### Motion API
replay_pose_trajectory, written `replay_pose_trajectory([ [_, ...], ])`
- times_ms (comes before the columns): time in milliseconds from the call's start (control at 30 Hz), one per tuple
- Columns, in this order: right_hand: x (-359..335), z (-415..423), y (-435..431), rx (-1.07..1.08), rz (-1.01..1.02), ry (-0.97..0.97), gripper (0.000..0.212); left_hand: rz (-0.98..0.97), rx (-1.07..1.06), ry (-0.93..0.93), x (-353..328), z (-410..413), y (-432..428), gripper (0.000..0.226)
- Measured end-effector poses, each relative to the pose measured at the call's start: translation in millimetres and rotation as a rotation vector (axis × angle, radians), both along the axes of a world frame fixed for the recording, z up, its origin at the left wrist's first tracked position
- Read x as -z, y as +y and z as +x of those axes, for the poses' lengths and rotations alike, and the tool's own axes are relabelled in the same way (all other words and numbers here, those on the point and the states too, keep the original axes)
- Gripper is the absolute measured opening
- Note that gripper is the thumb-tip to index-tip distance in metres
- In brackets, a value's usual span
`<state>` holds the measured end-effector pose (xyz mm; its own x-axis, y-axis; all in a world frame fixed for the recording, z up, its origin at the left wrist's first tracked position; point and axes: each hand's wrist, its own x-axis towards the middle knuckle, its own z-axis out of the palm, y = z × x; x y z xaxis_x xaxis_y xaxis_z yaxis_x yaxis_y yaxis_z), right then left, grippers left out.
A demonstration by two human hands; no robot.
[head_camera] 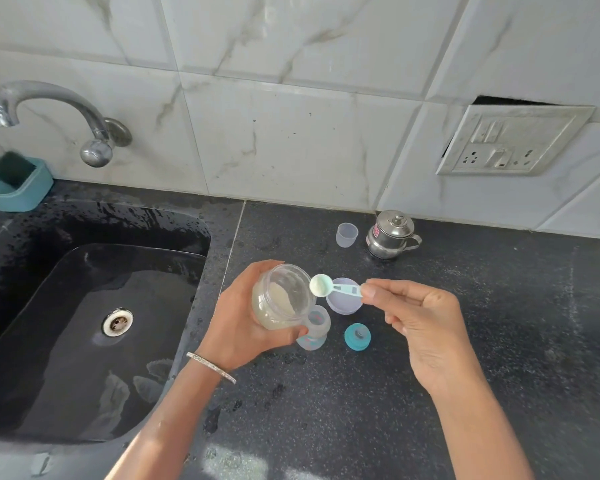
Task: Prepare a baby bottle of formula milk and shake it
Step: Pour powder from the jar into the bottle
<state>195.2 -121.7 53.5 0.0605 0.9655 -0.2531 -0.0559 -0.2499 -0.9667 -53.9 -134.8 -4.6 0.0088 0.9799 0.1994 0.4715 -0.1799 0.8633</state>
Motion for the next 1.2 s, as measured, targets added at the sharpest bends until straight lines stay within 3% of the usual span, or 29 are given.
replay_pose_trajectory([
  [67,2.3,4.3,-1.3,0.04,-0.007,-0.019,0.028,-0.02,-0.024,-0.02,2.4,-2.9,-1.9,0.088],
  [233,21.7,4.3,-5.7,0.055,0.051,-0.179,0.013,-0.059,-0.107,-0.062,9.8,-9.9,-7.5,0.088],
  [500,59.4,-11.4,-9.9,0.051,0.188,-0.45,0.015,-0.078,-0.129,-0.087,15.9,-11.1,-13.8,0.087],
  [800,69.1,-13.1,-21.5,-0.05,0.681,-0.895,0.014,-0.066,-0.124,-0.111,16.0,-11.2,-14.7,0.084],
  [967,73.9,-12.3,-26.2,-0.088,0.837,-0.961,0.023,-0.072,-0.128,-0.105,16.8,-12.1,-13.9,0.083],
  [1200,78.1,-10.3,-28.1,-0.087,0.837,-0.954,0.022,-0.07,-0.129,-0.103,18.7,-11.8,-12.8,0.083],
])
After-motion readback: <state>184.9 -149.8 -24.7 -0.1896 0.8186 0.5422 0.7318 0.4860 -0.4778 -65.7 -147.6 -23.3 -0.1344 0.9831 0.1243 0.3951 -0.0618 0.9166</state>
